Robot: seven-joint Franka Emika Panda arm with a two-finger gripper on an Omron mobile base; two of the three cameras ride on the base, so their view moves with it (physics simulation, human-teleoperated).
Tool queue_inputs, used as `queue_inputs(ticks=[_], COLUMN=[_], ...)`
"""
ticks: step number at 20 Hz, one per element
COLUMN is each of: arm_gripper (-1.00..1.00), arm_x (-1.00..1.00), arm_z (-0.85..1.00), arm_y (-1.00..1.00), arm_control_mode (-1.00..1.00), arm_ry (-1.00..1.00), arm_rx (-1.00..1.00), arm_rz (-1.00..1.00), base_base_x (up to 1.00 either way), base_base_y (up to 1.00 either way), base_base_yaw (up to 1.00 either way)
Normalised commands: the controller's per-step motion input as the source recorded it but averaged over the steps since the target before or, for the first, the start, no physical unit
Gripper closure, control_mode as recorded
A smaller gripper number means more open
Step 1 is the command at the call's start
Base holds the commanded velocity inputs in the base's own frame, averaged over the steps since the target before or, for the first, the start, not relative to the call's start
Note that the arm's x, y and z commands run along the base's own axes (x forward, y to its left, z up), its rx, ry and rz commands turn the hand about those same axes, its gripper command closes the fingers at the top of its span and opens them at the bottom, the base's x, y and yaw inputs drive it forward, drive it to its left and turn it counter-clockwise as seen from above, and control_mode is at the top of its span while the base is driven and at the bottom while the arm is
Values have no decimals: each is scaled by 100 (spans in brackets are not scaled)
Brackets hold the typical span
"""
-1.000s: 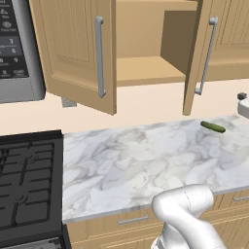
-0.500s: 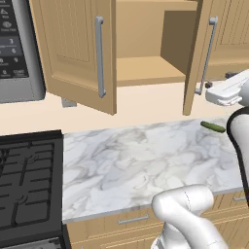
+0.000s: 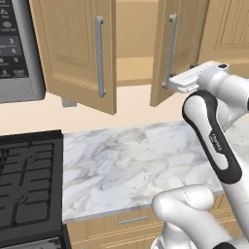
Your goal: Close all open cabinet doors.
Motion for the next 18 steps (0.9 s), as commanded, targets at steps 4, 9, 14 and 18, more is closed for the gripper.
queue_inputs(ticks=[4, 9, 14, 18], arm_gripper=[-100, -100, -100, -100], arm_x=[99, 85, 67, 60], arm_z=[-31, -24, -25, -32], arm_y=[17, 15, 16, 8], arm_control_mode=[-100, -100, -100, -100], arm_ry=[14, 15, 13, 9], arm_rx=[0, 0, 0, -1], arm_rz=[-1, -5, -2, -1], base_base_x=[0, 0, 0, 0], base_base_y=[0, 0, 0, 0], base_base_yaw=[0, 0, 0, 0])
